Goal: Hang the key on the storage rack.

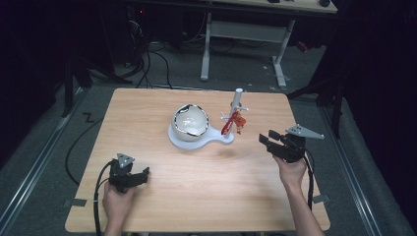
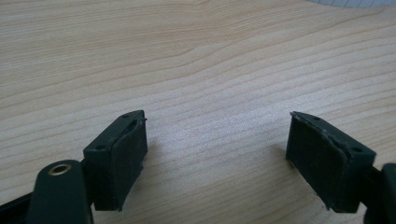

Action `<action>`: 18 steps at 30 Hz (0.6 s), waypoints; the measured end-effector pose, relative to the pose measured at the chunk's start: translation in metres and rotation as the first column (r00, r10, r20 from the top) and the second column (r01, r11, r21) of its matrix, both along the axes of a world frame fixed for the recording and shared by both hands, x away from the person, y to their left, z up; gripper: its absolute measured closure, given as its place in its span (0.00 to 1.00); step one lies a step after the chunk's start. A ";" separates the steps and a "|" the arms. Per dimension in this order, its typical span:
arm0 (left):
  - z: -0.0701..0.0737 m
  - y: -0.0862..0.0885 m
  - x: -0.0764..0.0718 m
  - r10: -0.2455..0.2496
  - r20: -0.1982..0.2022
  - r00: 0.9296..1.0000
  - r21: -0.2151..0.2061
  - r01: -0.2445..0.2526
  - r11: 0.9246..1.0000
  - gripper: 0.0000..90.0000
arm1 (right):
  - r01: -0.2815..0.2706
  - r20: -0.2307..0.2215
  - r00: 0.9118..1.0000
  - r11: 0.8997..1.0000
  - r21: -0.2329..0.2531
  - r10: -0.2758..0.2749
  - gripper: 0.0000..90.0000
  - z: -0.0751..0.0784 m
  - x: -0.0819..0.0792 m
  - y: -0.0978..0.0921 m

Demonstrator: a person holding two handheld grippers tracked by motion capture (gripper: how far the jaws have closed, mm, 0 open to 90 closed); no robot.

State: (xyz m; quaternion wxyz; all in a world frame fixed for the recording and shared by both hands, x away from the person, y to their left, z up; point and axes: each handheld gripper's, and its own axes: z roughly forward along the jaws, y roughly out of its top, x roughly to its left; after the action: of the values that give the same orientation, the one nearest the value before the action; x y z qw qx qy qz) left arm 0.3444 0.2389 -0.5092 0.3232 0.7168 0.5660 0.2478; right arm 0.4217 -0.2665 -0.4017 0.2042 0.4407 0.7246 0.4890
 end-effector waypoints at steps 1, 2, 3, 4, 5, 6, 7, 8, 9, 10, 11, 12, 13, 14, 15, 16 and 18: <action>0.000 0.000 0.000 0.000 0.000 1.000 0.000 0.000 1.000 0.23 | 0.001 0.000 1.000 1.000 0.001 -0.001 0.55 0.000 -0.001 -0.001; 0.000 0.000 0.000 0.000 0.000 1.000 0.000 0.000 1.000 0.23 | 0.002 -0.001 1.000 1.000 -0.007 -0.002 0.55 -0.001 -0.001 -0.002; 0.000 0.000 0.000 0.000 0.000 1.000 0.000 0.000 1.000 0.23 | 0.005 0.001 1.000 1.000 -0.014 -0.005 0.55 -0.001 -0.001 -0.002; 0.000 0.000 0.000 0.000 0.000 1.000 0.000 0.000 1.000 0.23 | 0.007 0.000 1.000 1.000 -0.017 -0.007 0.54 -0.001 -0.002 -0.003; 0.000 0.000 0.000 0.000 0.000 1.000 0.000 0.000 1.000 0.23 | 0.007 0.002 1.000 1.000 -0.016 -0.007 0.54 -0.001 -0.002 -0.004; 0.000 0.000 0.000 0.000 0.000 1.000 0.000 0.000 1.000 0.23 | 0.010 0.004 1.000 1.000 -0.015 -0.009 0.54 -0.001 -0.003 -0.005; 0.000 0.000 0.000 0.000 0.000 1.000 0.000 0.000 1.000 0.23 | 0.012 0.007 1.000 1.000 -0.014 -0.012 0.54 -0.001 -0.003 -0.006; 0.000 0.000 0.000 0.000 0.000 1.000 0.000 0.000 1.000 0.23 | 0.013 0.006 1.000 1.000 -0.011 -0.013 0.54 -0.002 -0.004 -0.007; 0.000 0.000 0.000 0.000 0.000 1.000 0.000 0.000 1.000 0.23 | 0.014 0.007 1.000 1.000 -0.009 -0.014 0.54 -0.002 -0.005 -0.007; 0.000 0.000 0.000 0.000 0.000 1.000 0.000 0.000 1.000 0.23 | 0.015 0.008 1.000 1.000 -0.008 -0.015 0.55 -0.003 -0.005 -0.008; 0.000 0.000 0.000 0.000 0.000 1.000 0.000 0.000 1.000 0.23 | 0.016 0.008 1.000 1.000 -0.007 -0.016 0.55 -0.004 -0.006 -0.009; 0.000 0.000 0.000 0.000 0.000 1.000 0.000 0.000 1.000 0.23 | 0.017 0.007 1.000 1.000 -0.006 -0.017 0.55 -0.004 -0.007 -0.010; 0.000 0.000 0.000 0.000 0.000 1.000 0.001 0.000 1.000 0.23 | 0.018 0.006 1.000 1.000 -0.004 -0.018 0.55 -0.005 -0.007 -0.011; 0.000 0.000 0.000 0.000 0.000 1.000 0.001 0.000 1.000 0.23 | 0.021 0.004 1.000 1.000 0.001 -0.021 0.55 -0.005 -0.008 -0.012; 0.000 0.000 0.000 0.000 0.000 1.000 0.001 0.000 1.000 0.23 | 0.021 0.007 1.000 1.000 0.004 -0.021 0.55 -0.006 -0.009 -0.013; 0.000 0.000 0.000 0.000 0.000 1.000 0.001 0.000 1.000 0.23 | 0.022 0.005 1.000 1.000 0.008 -0.023 0.55 -0.007 -0.010 -0.014; 0.000 0.000 0.000 0.000 0.000 1.000 0.000 0.000 1.000 0.23 | 0.026 0.006 1.000 1.000 0.004 -0.026 0.55 -0.007 -0.011 -0.016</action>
State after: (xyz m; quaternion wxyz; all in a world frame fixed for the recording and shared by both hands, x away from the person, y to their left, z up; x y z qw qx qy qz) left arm 0.3444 0.2388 -0.5092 0.3230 0.7168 0.5660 0.2481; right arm 0.4105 -0.2824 -0.4088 0.2120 0.4491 0.7172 0.4888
